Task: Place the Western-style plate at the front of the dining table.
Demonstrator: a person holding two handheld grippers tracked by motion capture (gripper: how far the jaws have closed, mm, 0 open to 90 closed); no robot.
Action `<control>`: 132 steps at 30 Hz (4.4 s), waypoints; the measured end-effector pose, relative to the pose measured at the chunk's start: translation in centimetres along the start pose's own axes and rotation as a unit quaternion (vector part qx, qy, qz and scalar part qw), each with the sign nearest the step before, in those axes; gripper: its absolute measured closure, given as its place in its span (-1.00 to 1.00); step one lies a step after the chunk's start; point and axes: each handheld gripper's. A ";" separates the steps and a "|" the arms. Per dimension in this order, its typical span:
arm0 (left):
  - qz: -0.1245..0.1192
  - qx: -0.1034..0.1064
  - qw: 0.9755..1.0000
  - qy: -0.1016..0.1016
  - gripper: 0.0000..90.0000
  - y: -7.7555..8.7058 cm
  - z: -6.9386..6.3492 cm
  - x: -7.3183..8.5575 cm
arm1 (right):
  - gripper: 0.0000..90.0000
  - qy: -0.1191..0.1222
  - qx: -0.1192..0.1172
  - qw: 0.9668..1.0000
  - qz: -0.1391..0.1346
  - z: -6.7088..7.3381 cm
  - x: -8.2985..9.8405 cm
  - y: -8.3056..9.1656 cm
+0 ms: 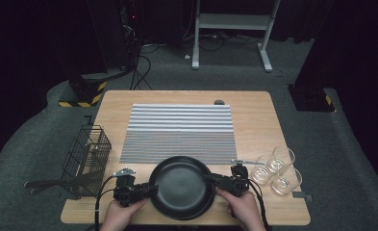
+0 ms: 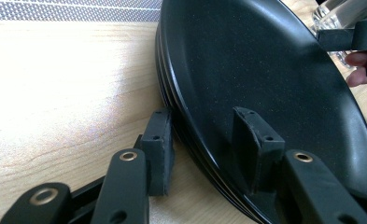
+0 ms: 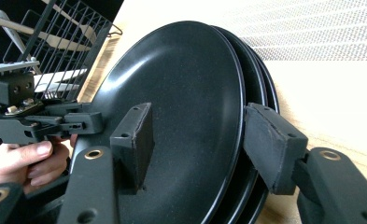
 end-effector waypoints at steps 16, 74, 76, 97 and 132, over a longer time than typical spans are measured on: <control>-0.008 0.012 1.000 0.010 0.29 0.1 0.3 0.0 | -0.02 0.003 0.010 1.000 0.004 0.6 0.3 -0.6; -0.083 0.021 0.996 -0.009 0.63 -2.4 1.1 -3.9 | 0.84 0.000 0.052 0.994 -0.092 -1.3 -0.7 0.0; -0.084 0.020 0.996 -0.010 0.62 -2.6 1.2 -4.0 | 0.84 0.000 0.053 0.994 -0.095 -1.4 -0.8 -0.1; -0.104 -0.009 0.994 -0.021 0.57 -3.4 1.5 -3.9 | 0.71 0.020 0.052 0.995 -0.086 -2.0 -0.8 -0.8; -0.084 -0.022 0.996 -0.034 0.19 -2.8 1.0 -2.5 | 0.60 0.080 0.079 0.990 -0.089 -1.0 0.1 -1.9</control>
Point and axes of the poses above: each handheld gripper's, and its own axes: y roughly backward along the jaws, x roughly out of its underside, z roughly to its left, and after that the axes turned 2 degrees about x, right-handed
